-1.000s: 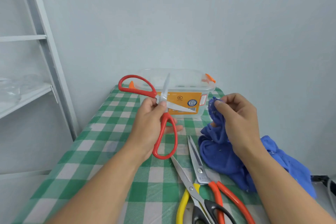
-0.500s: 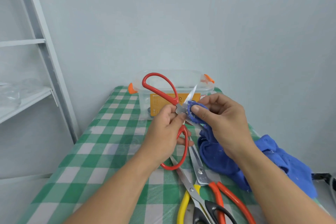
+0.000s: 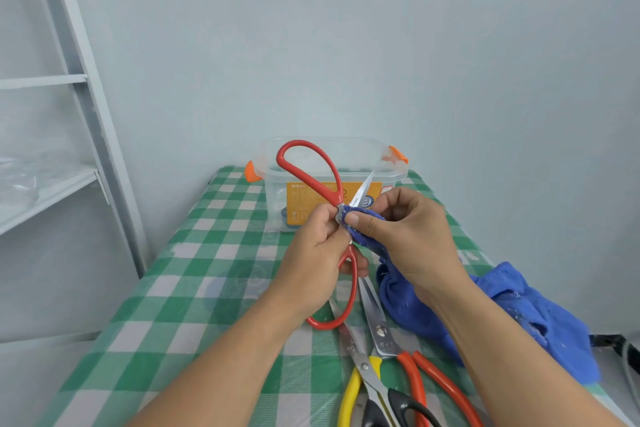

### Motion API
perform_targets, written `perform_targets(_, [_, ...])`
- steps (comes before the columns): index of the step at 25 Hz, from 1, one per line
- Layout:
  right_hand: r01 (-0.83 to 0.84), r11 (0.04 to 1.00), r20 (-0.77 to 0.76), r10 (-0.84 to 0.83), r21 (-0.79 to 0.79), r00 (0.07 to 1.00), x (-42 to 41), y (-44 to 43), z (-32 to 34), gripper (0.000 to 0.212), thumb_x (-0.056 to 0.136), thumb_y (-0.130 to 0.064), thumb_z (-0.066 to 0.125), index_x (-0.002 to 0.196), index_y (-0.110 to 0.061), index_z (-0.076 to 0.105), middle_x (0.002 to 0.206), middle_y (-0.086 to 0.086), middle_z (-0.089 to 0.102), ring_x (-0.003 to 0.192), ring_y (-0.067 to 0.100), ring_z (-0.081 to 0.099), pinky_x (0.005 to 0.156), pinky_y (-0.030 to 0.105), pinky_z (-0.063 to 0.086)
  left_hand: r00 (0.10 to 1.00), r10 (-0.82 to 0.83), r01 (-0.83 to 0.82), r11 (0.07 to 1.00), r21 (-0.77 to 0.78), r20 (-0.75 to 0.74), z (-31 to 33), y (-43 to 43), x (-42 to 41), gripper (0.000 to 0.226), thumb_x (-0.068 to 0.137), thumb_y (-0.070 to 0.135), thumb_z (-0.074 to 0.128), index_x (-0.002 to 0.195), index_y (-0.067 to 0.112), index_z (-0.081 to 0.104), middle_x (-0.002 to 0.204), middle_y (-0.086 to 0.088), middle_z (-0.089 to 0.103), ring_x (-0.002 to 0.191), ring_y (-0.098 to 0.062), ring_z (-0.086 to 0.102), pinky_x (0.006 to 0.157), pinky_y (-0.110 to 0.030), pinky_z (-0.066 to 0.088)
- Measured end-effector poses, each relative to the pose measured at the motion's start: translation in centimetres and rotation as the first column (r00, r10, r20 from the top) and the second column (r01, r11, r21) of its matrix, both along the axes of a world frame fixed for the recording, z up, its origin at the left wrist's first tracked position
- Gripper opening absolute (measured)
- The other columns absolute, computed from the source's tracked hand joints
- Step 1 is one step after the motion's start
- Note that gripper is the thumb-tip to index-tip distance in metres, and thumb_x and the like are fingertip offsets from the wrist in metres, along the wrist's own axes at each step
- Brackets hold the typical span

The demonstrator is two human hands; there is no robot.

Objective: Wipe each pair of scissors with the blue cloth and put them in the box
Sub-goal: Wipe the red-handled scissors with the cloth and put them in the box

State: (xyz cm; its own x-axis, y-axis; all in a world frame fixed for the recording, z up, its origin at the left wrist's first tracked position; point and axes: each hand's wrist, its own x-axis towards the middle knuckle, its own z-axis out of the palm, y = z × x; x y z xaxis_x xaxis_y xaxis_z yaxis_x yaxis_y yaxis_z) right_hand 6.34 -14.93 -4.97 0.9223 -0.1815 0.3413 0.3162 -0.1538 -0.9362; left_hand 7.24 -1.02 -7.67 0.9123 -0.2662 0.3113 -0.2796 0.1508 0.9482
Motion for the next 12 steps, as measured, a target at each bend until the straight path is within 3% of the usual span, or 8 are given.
perform_targets(7, [-0.020,0.999,-0.067,0.018,-0.028,0.998,-0.15,-0.04,-0.46,0.041,0.068,-0.015,0.092,0.090,-0.001,0.060,0.079,0.019,0.072,0.061,0.015,0.067,0.056,0.020,0.054,0.996,-0.061,0.060,0.998,-0.012,-0.058,-0.22,-0.12,-0.34,0.017,0.100,-0.008,0.042,0.104,0.005,0.054,0.095,-0.012,0.071,0.068,-0.022,0.066,0.067,-0.037,0.060])
perform_targets(10, [0.000,0.999,-0.017,0.000,-0.038,1.000,-0.13,-0.17,-0.52,0.028,0.074,-0.016,0.087,0.077,-0.002,0.063,0.069,0.016,0.070,0.058,0.017,0.063,0.055,0.025,0.052,0.997,-0.055,0.054,0.998,-0.016,-0.051,0.02,-0.15,-0.38,0.015,0.102,-0.004,0.043,0.105,0.006,0.054,0.089,-0.008,0.070,0.068,-0.020,0.067,0.066,-0.037,0.060])
perform_targets(12, [-0.008,0.998,0.032,0.006,0.066,0.999,-0.06,-0.51,-0.44,0.025,0.082,-0.016,0.081,0.072,-0.002,0.063,0.069,0.019,0.069,0.062,0.021,0.060,0.061,0.032,0.050,0.998,-0.040,0.038,0.999,-0.026,-0.050,0.06,-0.26,-0.28,0.015,0.102,-0.004,0.042,0.108,0.005,0.053,0.083,-0.005,0.066,0.067,-0.022,0.065,0.069,-0.043,0.062])
